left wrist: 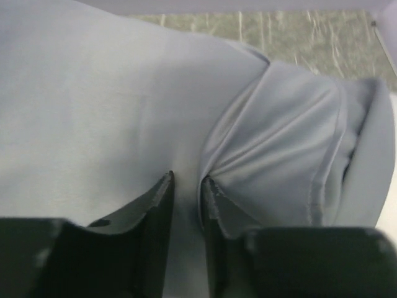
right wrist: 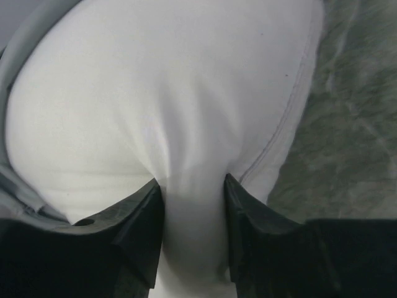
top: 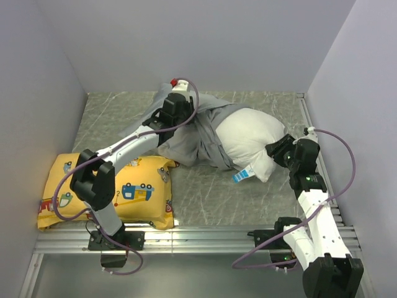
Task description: Remove the pillowcase from the pillow
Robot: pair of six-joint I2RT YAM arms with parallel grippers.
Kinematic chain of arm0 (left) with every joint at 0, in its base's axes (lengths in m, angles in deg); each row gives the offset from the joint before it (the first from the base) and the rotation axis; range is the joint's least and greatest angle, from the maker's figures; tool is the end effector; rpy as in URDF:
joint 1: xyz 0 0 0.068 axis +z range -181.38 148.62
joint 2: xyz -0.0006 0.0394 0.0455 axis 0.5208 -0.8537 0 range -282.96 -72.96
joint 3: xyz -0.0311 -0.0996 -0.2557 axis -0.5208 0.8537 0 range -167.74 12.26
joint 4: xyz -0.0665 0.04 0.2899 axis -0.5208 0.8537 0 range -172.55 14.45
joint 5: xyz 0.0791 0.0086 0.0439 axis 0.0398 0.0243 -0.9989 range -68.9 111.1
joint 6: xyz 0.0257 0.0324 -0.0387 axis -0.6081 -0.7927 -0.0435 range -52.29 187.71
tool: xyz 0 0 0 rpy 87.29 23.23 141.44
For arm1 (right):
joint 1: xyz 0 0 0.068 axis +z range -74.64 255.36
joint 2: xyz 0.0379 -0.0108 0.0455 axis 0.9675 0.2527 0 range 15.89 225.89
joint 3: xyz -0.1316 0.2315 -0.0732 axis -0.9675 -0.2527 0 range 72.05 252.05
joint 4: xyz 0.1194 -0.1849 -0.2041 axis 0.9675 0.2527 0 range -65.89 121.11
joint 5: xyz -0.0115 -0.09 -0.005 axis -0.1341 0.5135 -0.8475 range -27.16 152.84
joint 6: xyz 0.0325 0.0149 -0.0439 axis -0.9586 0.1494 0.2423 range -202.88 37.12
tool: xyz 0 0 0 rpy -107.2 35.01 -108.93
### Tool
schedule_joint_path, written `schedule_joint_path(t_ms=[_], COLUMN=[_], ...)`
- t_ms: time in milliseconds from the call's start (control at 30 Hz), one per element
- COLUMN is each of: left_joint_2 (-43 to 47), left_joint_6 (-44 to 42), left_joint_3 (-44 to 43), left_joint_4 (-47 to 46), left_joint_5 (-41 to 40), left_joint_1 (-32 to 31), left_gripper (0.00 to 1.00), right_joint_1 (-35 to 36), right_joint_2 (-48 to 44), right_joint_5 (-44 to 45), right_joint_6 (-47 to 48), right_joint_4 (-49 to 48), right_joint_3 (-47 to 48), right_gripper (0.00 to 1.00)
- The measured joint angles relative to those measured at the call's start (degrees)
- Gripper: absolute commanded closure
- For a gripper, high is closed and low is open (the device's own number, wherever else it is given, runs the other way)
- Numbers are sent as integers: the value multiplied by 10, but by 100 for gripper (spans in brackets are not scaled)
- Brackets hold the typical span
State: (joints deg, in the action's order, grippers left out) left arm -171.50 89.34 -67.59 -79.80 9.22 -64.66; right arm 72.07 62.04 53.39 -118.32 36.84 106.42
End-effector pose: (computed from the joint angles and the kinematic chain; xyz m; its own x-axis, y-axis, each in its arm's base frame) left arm 0.3847 -0.2426 0.3020 -0.4230 -0.1539 -0.8930 0.2375 0.9322 -0.2732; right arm 0.2297 -0.0066 0.2598 -0.3912 0.5955 -0.7017 0.1650 0.7955 0.5831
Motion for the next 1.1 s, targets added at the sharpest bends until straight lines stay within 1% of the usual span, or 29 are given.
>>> schedule_joint_path(t_ms=[33, 67, 133, 167, 233, 267, 367, 433, 600, 633, 767, 867, 1000, 1100], left_joint_2=[3, 7, 14, 20, 31, 37, 67, 91, 169, 186, 253, 272, 273, 265], left_joint_6=[2, 3, 4, 4, 4, 5, 5, 4, 6, 7, 32, 53, 76, 81], left_joint_3=[12, 21, 32, 36, 38, 39, 52, 64, 116, 132, 217, 280, 351, 369], left_joint_4=[-9, -14, -21, -22, -23, -24, -25, -24, -22, -21, -23, -28, -25, -21], left_joint_5=[0, -1, -3, -5, -7, -9, -13, -15, -26, -30, -34, -35, -37, -54], left_joint_1=[-7, -13, -23, -29, -38, -42, -57, -66, -89, -94, -121, -143, -168, -176], left_gripper=[58, 51, 47, 42, 37, 33, 29, 28, 25, 13, 13, 13, 13, 15], right_joint_1=[-2, -3, -2, 3, 19, 34, 111, 180, 267, 285, 358, 404, 432, 436], right_joint_2=[-1, -3, -14, -20, -29, -32, -38, -40, -28, -22, 2, 34, 78, 100], right_joint_5=[7, 14, 25, 32, 48, 61, 111, 149, 212, 225, 279, 319, 367, 391], right_joint_6=[8, 16, 24, 29, 38, 43, 55, 65, 88, 92, 98, 94, 81, 72], right_joint_4=[7, 14, 35, 47, 68, 73, 78, 80, 94, 96, 105, 121, 136, 140], right_joint_3=[1, 3, 12, 21, 49, 67, 108, 121, 120, 120, 106, 103, 103, 102], right_gripper=[36, 29, 26, 24, 23, 22, 22, 21, 21, 21, 20, 17, 16, 16])
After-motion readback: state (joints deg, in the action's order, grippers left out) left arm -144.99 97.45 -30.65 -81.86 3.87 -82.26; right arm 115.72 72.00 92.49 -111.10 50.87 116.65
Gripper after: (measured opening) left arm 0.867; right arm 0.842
